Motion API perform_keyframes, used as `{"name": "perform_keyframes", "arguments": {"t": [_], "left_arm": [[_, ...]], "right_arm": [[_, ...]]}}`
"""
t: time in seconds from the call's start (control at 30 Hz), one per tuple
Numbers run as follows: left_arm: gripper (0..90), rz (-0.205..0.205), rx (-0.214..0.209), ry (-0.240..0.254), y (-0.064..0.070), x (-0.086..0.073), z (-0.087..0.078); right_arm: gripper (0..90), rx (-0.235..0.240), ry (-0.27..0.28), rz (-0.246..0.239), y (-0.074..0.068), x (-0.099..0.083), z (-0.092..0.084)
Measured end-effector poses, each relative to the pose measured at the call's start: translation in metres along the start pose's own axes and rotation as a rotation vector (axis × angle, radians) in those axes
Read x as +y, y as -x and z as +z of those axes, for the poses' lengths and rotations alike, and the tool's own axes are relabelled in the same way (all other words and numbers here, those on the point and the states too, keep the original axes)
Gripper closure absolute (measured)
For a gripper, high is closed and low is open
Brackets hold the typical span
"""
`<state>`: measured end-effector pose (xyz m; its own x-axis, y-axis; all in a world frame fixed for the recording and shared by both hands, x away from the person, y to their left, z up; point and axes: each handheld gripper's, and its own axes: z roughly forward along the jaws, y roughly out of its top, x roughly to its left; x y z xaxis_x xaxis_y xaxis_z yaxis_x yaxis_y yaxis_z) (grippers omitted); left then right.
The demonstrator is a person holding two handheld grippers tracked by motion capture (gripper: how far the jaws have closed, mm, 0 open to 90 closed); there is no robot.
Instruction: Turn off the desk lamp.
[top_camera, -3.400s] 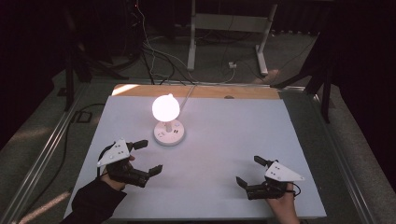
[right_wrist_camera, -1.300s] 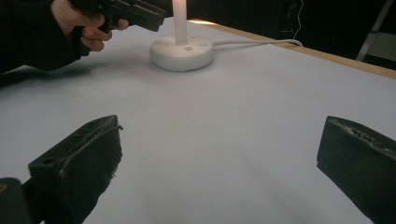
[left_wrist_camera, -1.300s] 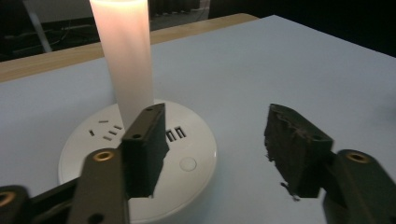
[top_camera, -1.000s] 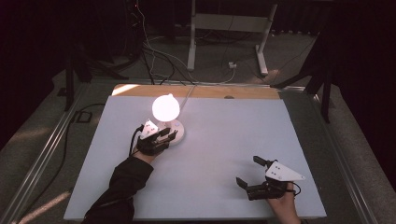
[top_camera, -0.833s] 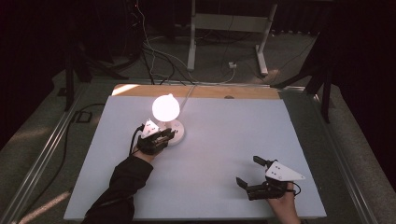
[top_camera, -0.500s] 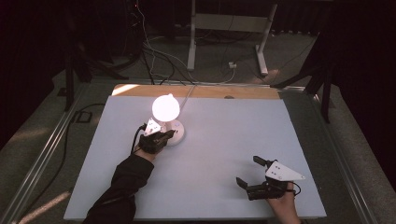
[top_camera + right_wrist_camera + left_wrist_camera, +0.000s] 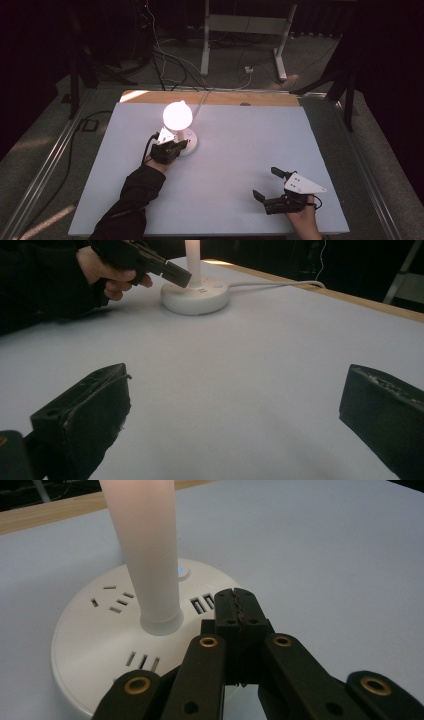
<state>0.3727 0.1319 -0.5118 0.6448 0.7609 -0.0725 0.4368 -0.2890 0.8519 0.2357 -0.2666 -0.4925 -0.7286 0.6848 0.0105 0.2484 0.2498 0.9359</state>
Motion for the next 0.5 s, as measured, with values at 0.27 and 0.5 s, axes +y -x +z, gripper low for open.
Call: {"name": "perform_keyframes", "arguments": {"t": [0.27,0.5], "left_arm": [[90.0,-0.008,0.004,-0.016,-0.0014,-0.0016,0.0038],[90.0,-0.005,0.005,-0.019,-0.0008,-0.0025,0.0051]], "right_arm": [[0.0,-0.002,-0.002,0.001,0.0003,-0.0001,-0.0001],[0.0,-0.002,-0.003,0.001,0.0005,-0.0002,0.0]]}}
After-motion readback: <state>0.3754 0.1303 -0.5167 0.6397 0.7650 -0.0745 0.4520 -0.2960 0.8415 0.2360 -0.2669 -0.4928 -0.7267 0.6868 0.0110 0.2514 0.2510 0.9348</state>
